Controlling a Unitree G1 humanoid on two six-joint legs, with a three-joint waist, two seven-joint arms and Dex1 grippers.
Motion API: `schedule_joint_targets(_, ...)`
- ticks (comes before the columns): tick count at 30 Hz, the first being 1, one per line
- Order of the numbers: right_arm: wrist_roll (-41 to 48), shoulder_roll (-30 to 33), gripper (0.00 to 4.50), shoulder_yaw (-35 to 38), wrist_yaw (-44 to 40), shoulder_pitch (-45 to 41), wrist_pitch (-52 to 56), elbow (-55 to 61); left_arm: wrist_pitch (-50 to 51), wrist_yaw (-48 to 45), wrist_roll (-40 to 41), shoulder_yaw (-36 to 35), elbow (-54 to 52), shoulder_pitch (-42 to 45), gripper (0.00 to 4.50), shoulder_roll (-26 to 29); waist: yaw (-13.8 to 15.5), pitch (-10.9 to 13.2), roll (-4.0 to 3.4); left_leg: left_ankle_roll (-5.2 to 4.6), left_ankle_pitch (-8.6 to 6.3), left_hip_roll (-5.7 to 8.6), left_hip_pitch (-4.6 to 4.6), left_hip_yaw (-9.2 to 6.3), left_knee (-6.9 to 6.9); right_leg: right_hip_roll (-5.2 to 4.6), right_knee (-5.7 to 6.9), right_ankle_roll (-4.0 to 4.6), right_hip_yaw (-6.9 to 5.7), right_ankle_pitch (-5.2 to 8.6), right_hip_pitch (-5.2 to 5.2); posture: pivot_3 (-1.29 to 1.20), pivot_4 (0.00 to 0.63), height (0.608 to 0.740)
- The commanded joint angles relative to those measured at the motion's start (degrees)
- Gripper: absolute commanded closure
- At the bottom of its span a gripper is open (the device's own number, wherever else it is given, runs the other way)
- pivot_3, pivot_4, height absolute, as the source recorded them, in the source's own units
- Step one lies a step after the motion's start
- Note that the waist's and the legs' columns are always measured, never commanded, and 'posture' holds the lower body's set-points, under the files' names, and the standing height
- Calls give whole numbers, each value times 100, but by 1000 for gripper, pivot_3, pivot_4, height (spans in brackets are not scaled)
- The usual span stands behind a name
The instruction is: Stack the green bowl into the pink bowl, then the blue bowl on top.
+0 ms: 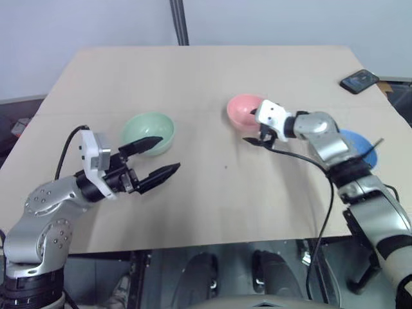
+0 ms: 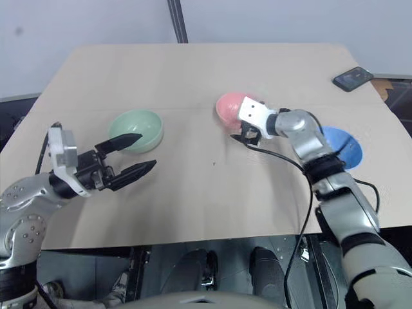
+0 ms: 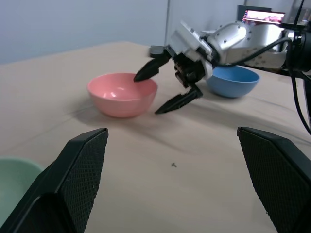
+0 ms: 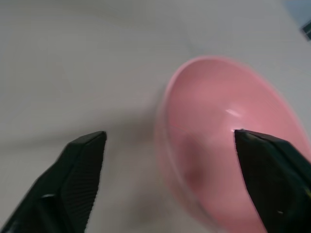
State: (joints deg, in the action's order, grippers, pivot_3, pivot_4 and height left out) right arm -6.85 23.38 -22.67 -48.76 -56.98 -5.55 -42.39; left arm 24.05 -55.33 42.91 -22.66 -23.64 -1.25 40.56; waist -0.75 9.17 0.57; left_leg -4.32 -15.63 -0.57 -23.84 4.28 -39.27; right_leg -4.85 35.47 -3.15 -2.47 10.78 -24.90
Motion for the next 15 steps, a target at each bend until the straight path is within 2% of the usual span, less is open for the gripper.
schedule_joint_targets(1, -363, -70, 1746, -57, 63, -380, -794, -692, -114, 167, 150, -395, -504, -322, 0, -51, -11, 3, -2, 0, 0, 1, 0, 0, 0, -1, -1, 0, 0, 0, 0, 0, 150, 740)
schedule_joint_targets(2, -394, -113, 2315, -39, 58, -439, -912, -815, -124, 205, 153, -440, -573, -416, 0, -69, -17, 5, -4, 0, 0, 0, 0, 0, 0, -1, 0, 0, 0, 0, 0, 0, 150, 740)
schedule_joint_targets(7, -593, -261, 4473, -2, 177, -609, -1543, -1079, -130, 397, 177, -510, -781, -653, 0, -148, -43, 9, -12, 18, 10, -4, 13, -2, 0, 3, 27, 1, 0, 0, -1, 0, 150, 740)
schedule_joint_targets(9, -498, -304, 4473, 72, 6, -573, -1715, -870, -146, 467, 138, -506, -823, -716, 0, -175, -71, 11, -14, 25, 14, -5, 18, -4, 1, 5, 38, 2, 0, 0, -1, 0, 150, 740)
schedule_joint_targets(12, 4, -255, 4473, 187, -791, -255, -1547, 42, -152, 563, 132, -492, -867, -764, 0, -194, -100, 13, -18, 27, 15, -6, 17, -8, 1, 5, 41, 3, 0, 0, -2, 0, 150, 740)
schedule_joint_targets(15, 746, 4, 4473, 222, -1622, 516, -1093, 1760, -131, 690, 63, -471, -850, -821, 0, -201, -87, 12, -17, 26, 15, -7, 12, -17, 1, 4, 34, 3, -7, 0, 0, 0, 150, 740)
